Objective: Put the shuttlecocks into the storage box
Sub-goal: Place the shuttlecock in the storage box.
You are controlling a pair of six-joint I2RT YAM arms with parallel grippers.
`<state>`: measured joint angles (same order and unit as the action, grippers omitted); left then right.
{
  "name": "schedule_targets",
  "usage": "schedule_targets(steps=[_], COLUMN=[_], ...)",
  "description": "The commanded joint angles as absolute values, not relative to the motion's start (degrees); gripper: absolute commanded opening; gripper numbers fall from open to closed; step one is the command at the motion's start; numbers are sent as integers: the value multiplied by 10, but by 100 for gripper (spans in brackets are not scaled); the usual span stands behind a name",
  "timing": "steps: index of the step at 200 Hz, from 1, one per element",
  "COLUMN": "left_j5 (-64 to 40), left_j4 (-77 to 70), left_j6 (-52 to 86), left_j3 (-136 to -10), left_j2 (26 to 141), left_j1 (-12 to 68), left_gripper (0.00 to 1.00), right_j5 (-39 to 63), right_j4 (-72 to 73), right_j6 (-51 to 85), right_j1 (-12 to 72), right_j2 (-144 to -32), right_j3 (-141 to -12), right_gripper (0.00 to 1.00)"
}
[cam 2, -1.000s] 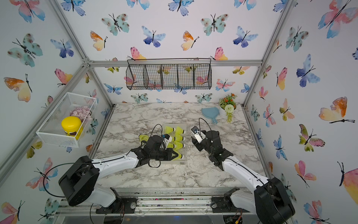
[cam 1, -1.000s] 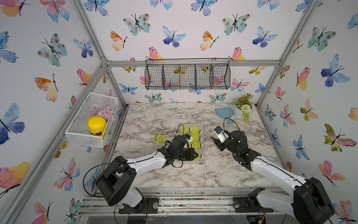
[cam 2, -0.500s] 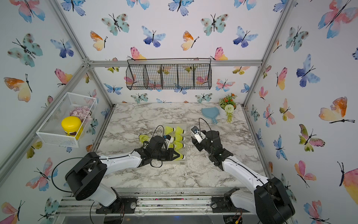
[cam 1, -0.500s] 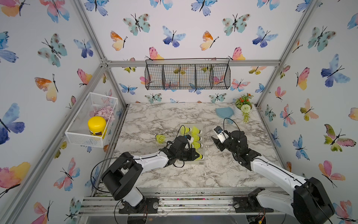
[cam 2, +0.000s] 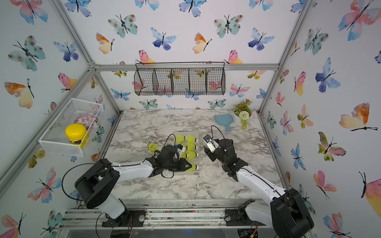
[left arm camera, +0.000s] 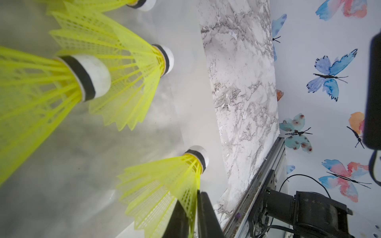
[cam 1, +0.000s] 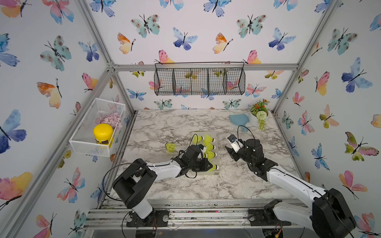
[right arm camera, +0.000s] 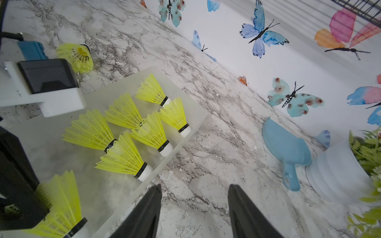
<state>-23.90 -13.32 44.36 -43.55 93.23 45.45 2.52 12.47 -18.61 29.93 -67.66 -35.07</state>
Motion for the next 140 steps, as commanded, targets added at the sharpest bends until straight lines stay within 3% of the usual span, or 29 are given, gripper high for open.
schedule_targets(steps=[1,75,140], left_j5=[-245,-243,-227], left_j4=[-131,-131,-105], left_j6=[440,439,422], left_j3=[-448,-451,-455], left_j2=[949,953,928], left_j1=[454,454,454], left_gripper=[16,24,54], right_j5=[30,30,30], right_j4=[122,120,119], right_j6=[-183,-184,-184], right_j1=[300,300,300], right_j2=[-679,-677,-675], right_j3=[-345,-343,-344], right_gripper=[58,58,58])
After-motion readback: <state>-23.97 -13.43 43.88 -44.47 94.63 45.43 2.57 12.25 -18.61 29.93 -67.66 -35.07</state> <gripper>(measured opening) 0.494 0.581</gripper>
